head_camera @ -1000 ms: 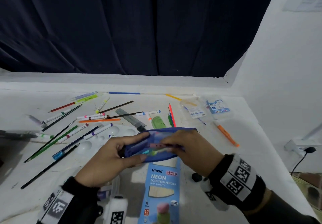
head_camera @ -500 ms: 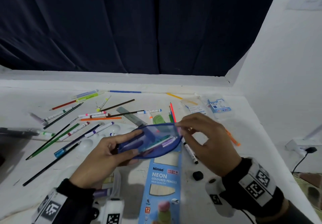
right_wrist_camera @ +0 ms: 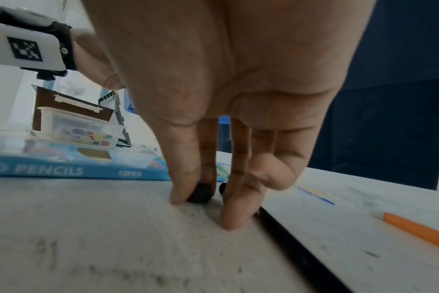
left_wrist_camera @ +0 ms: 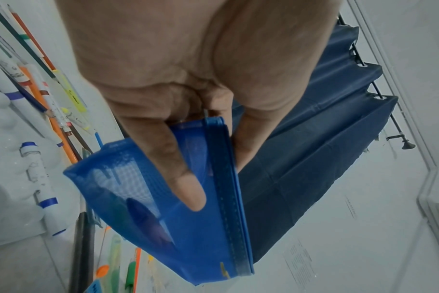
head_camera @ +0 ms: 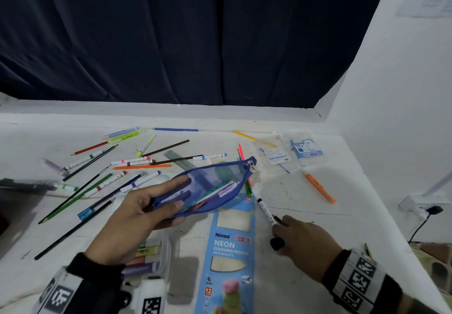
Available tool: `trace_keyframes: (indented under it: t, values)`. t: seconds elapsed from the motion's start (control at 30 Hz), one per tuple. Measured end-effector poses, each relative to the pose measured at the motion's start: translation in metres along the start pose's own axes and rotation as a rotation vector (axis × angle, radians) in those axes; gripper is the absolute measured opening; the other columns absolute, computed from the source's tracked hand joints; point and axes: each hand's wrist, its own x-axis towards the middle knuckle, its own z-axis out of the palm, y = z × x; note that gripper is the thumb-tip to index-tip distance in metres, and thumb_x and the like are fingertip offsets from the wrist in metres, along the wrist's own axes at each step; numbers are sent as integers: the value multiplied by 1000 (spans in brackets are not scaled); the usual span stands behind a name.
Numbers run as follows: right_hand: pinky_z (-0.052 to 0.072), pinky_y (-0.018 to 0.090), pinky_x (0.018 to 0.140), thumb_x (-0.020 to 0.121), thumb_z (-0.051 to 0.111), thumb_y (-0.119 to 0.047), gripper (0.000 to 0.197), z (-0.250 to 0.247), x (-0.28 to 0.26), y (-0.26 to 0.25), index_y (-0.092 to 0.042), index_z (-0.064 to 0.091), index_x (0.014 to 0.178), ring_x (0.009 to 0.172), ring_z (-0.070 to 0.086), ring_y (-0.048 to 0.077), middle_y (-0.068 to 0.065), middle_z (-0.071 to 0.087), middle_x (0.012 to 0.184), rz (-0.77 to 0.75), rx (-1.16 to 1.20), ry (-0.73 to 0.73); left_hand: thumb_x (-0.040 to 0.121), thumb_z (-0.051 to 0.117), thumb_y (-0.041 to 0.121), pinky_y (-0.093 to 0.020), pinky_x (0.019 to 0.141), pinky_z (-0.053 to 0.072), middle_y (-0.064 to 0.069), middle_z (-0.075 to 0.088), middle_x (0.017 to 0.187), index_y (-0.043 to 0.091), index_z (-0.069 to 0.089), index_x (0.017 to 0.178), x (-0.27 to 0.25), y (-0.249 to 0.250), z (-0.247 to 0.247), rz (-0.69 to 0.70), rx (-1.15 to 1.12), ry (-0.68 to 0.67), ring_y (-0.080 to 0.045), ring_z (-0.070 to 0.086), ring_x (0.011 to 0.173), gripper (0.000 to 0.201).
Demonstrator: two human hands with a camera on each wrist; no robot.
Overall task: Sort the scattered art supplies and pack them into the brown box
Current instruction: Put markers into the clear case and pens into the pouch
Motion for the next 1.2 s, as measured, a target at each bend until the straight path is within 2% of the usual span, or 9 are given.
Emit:
trace_keyframes:
  t: [0.13, 0.23, 0.33, 0.47, 0.63, 0.87, 1.03, 1.1, 1.2]
  values:
    - [46, 29, 75, 99, 47, -38, 21, -6, 6, 3, -26, 58, 111, 91, 60, 19, -5, 59, 105, -42, 148, 105, 59, 82, 36, -33, 83, 60, 3, 68, 129, 21, 71, 125, -2, 3, 1, -28, 4, 6, -22, 66, 117, 69]
    - [48, 19, 65, 96, 57, -33, 11, -26, 4, -2, -31, 64, 104, 74, 64, 8, -11, 68, 83, -109, 547, 419, 78, 80, 22, -33, 83, 60, 4, 69, 127, 19, 70, 125, -3, 5, 2, -37, 14, 23, -19, 67, 116, 48]
    - [51, 22, 62, 98, 56, -24, 15, -54, 1, -23, -28, 65, 110, 67, 66, 13, -9, 69, 78, -202, 873, 619, 90, 61, 1, -34, 83, 61, 5, 71, 124, 18, 70, 124, -5, 7, 4, -51, 33, 62, -18, 69, 112, 39]
    - [45, 14, 70, 100, 50, -30, 24, -77, 12, -45, -21, 64, 116, 81, 61, 1, -15, 65, 91, -352, 742, 750, 90, 62, 2, -32, 79, 61, 6, 71, 123, 23, 71, 123, -7, 6, 9, -85, 66, 31, -21, 71, 108, 40]
    - [46, 21, 87, 101, 47, -29, 34, -81, 45, -62, -21, 55, 133, 102, 54, 5, -8, 56, 120, -388, 430, 523, 90, 61, 3, -30, 80, 61, 5, 72, 120, 22, 68, 126, -9, 9, 13, -107, 48, 16, -21, 71, 108, 41]
    - [39, 9, 72, 91, 61, -3, 21, -97, 80, -57, -15, 69, 105, 77, 54, -1, -5, 62, 91, -351, 679, 867, 90, 60, -4, -28, 76, 61, 3, 72, 122, 20, 70, 123, -16, 16, -7, -47, 17, 124, -22, 71, 107, 43]
    - [44, 29, 77, 89, 60, -12, 22, -78, 138, -29, -17, 65, 109, 86, 57, 15, -1, 59, 93, -196, 541, 597, 87, 62, -2, -27, 73, 60, 2, 72, 122, 18, 71, 123, -26, 25, -29, 29, -23, 212, -21, 70, 109, 42]
    - [45, 34, 85, 94, 54, -21, 29, -67, 154, -27, -16, 60, 122, 103, 58, 25, 7, 60, 111, -109, 356, 360, 81, 78, 16, -26, 74, 60, 1, 71, 124, 21, 73, 120, -31, 25, -38, 60, -30, 233, -21, 69, 110, 39]
    - [44, 37, 94, 99, 44, -34, 41, -51, 169, -35, -18, 47, 136, 117, 53, 29, 9, 55, 125, -42, 68, 134, 47, 94, 51, -28, 77, 59, 2, 69, 127, 25, 73, 120, -38, 22, -50, 75, 9, 237, -20, 68, 114, 80]
